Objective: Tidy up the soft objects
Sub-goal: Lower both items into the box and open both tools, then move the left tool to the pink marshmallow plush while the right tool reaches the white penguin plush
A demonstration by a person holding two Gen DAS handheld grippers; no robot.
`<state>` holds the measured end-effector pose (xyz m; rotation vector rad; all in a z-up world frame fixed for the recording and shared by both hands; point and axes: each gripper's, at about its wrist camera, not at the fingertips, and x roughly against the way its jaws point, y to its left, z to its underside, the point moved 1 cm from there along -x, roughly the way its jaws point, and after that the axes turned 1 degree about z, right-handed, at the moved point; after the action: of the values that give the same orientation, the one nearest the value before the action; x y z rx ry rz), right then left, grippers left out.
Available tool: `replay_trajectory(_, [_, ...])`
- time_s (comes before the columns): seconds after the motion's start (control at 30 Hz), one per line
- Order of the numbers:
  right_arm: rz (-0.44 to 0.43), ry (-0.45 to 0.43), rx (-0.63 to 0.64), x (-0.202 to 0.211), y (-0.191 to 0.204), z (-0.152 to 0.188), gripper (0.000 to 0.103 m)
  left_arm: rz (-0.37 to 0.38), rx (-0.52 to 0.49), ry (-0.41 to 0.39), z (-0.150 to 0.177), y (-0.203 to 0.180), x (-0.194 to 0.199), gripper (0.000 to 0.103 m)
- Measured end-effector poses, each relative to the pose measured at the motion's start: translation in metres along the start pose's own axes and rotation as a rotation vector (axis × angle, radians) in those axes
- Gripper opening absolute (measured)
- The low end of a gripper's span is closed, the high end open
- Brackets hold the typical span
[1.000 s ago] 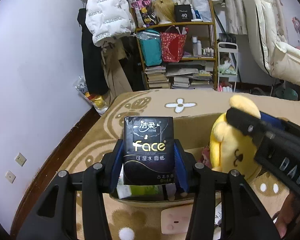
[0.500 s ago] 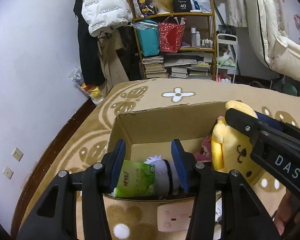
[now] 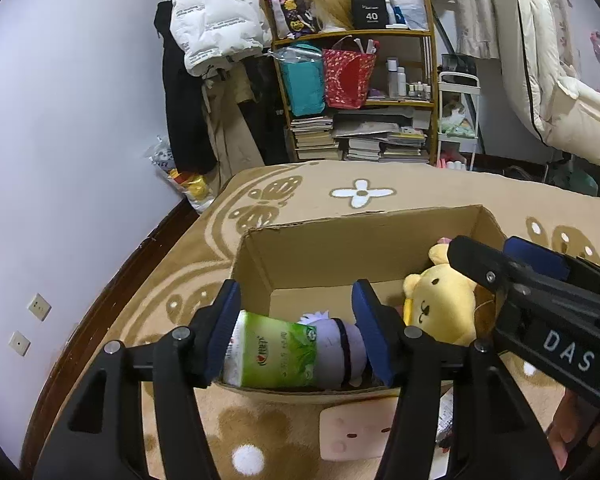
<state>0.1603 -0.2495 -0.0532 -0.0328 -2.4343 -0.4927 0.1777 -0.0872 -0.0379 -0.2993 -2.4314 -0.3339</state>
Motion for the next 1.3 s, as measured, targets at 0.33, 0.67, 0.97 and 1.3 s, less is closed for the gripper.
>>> replay_trajectory(0.33, [0.039, -0.029, 0.050, 0.016, 0.010, 0.002, 0.088, -0.018, -0.006, -0.001, 0.001, 0.012, 0.021, 0.072])
replay_trajectory(0.67, [0.038, -0.051, 0.070, 0.044, 0.017, 0.009, 0.103, -0.021, 0.023, 0.001, 0.004, 0.024, 0.042, 0.087])
replay_trajectory(0.97, [0.067, -0.030, 0.061, 0.060, 0.013, 0.019, 0.103, -0.030, 0.043, 0.006, 0.013, 0.033, 0.061, 0.096])
replay_trajectory(1.3, [0.076, -0.012, 0.070, 0.075, 0.017, 0.031, 0.103, -0.044, 0.057, 0.038, 0.028, 0.039, 0.071, 0.100])
